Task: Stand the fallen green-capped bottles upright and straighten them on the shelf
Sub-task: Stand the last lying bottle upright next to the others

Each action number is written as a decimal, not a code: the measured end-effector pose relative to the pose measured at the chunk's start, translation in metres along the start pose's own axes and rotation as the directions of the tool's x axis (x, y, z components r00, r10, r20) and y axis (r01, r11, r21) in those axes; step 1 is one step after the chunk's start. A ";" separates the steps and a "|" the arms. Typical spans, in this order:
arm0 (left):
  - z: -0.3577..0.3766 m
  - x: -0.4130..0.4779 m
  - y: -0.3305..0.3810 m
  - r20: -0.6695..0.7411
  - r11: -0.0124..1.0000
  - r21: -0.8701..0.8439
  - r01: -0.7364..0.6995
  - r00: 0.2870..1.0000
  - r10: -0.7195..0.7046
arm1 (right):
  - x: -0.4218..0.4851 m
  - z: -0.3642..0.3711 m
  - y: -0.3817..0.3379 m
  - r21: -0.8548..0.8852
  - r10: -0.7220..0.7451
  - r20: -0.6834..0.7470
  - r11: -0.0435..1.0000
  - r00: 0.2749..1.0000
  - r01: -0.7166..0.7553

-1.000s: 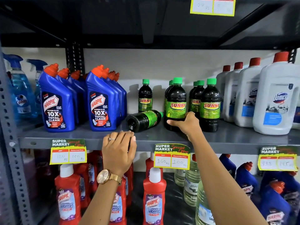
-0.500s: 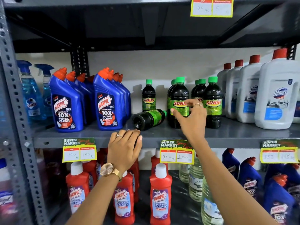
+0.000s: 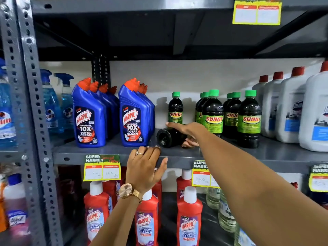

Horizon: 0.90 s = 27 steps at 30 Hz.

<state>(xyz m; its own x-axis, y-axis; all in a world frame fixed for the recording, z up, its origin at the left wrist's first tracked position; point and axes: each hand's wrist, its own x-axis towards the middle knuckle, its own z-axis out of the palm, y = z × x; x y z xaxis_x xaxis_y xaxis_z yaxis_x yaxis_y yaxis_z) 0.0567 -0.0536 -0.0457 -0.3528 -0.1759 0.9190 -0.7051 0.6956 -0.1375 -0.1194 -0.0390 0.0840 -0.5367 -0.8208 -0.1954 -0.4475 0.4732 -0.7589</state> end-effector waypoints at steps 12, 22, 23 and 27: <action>0.003 0.001 0.000 -0.029 1.000 -0.023 -0.005 1.000 0.004 | -0.001 0.025 0.031 0.514 -0.166 -0.261 0.810 0.951 0.282; 0.000 0.001 0.002 0.039 0.998 -0.047 0.035 0.999 -0.033 | 0.005 0.026 0.029 -0.024 -0.435 -0.522 0.867 0.734 0.497; -0.001 0.001 0.002 0.043 0.998 -0.051 0.038 0.998 -0.036 | 0.006 0.028 0.028 -0.028 -0.439 -0.506 0.868 0.742 0.495; -0.002 0.001 0.003 0.053 0.997 -0.068 0.043 0.998 -0.039 | 0.008 0.030 0.028 0.075 -0.434 -0.429 0.857 0.793 0.509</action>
<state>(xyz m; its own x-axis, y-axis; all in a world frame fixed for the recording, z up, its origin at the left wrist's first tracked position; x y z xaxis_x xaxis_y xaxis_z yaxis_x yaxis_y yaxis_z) 0.0559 -0.0499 -0.0447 -0.3567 -0.2398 0.9029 -0.6764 0.7329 -0.0726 -0.1146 -0.0418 0.0428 -0.5380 -0.7188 0.4403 -0.6035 -0.0363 -0.7966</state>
